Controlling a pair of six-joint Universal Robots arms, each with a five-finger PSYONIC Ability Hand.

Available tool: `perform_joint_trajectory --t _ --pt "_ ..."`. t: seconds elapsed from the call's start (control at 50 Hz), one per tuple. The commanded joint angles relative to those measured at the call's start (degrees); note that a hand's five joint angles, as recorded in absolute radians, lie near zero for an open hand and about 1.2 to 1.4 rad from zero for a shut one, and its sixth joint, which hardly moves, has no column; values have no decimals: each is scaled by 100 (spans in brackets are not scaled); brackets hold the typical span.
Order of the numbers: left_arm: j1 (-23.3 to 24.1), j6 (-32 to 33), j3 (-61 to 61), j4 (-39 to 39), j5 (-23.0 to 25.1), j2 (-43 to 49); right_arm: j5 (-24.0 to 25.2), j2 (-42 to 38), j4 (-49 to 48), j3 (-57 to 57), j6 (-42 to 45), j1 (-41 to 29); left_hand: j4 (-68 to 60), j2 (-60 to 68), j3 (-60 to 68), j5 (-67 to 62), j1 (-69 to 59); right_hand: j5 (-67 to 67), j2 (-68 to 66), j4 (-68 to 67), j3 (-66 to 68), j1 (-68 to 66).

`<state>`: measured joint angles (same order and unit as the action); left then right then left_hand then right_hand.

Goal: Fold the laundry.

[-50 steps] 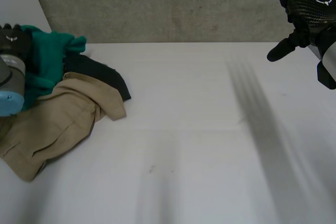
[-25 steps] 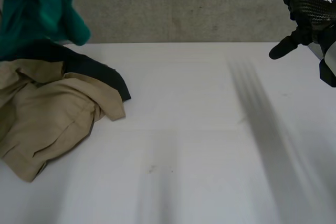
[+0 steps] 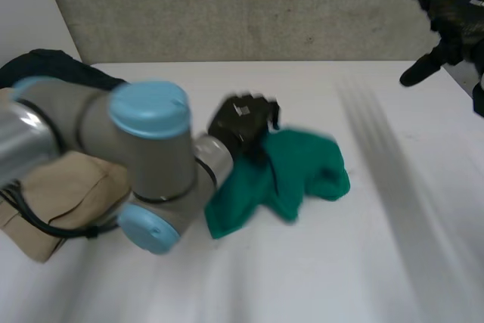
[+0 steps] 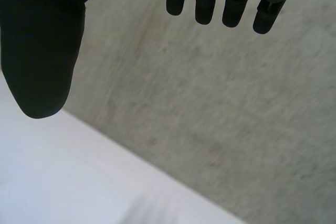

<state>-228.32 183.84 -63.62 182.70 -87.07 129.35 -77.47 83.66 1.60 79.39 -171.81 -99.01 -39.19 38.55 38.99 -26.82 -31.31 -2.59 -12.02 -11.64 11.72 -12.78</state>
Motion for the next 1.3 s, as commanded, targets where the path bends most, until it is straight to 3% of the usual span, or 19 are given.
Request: perform_joint_trajectory --t 0.02,0.14,0.2,0.36,0.5,0.64,0.92,1.0,1.02,1.04,1.08,1.12,1.22,1.3 --pt "130 -6 193 -288 -161 -128 241 -736 586 -230 121 22 2919 -2855 -2899 2682 2131 259 202 164 -172 278" --pt "-283 20 -324 -323 -1152 -1243 267 -886 1114 -450 779 -22 2781 -2717 -2761 2544 1993 259 202 164 -172 278" --pt "-301 73 -738 -332 -1374 -1754 311 -886 1324 -459 1287 -22 2545 -2481 -2525 2308 1757 259 202 164 -172 278" --pt "-257 818 -3283 36 -1383 -2915 635 -1027 1957 -179 2738 -31 1250 -1186 -1230 1013 462 259 202 164 -172 278" --pt "111 1706 -4368 1291 -1374 -2619 847 -1605 1573 191 3180 -49 1081 -1017 -1061 844 292 -1545 -1602 -1640 1631 -1526" --pt "121 1971 -4185 1936 -1357 -1968 838 -2248 957 244 3180 -295 1417 -1354 -1397 1180 629 -1617 -1674 -1712 1703 -1598" --pt "-64 2015 -2691 1751 -1014 -438 777 -3092 -538 95 2556 -874 1923 -1859 -1903 1686 1135 -1750 -1807 -1845 1837 -1731" --pt "-55 2015 -2173 1716 -1023 -60 716 -3329 -608 -151 2477 -1007 94 -31 -74 -143 -694 -3648 -3705 -3743 3734 -3629" --pt "-55 2015 -2076 1707 -1023 2 689 -3382 -600 -204 2477 -1015 -678 741 698 -914 -1466 -4002 -4058 -4097 4088 -3982" --pt "-64 2015 -1927 1655 -1023 98 585 -3496 -591 -326 2485 -1016 -2467 2531 2487 -2704 -3255 -4555 -4612 -4650 4641 -4536" --pt "-73 2007 -1786 1567 -1023 151 496 -3593 -565 -432 2485 -1016 -3859 3923 3879 -4096 -4648 -5447 -5503 -5542 5533 -5427" --pt "-81 1972 -1628 1392 -1023 161 365 -3646 -565 -520 2477 -1007 -4081 4145 4101 -4318 -4869 -6734 -6790 -6829 6820 -6714" --pt "-108 1910 -1513 1058 -1075 -111 127 -3515 -486 -565 2433 -954 -4081 4145 4101 -4318 -4869 -6741 -6798 -6836 6828 -6722" --pt "-152 1814 -1469 689 -1067 -1095 21 -2910 -459 -520 2433 -875 -4081 4145 4101 -4318 -4869 -6741 -6798 -6836 6828 -6722"
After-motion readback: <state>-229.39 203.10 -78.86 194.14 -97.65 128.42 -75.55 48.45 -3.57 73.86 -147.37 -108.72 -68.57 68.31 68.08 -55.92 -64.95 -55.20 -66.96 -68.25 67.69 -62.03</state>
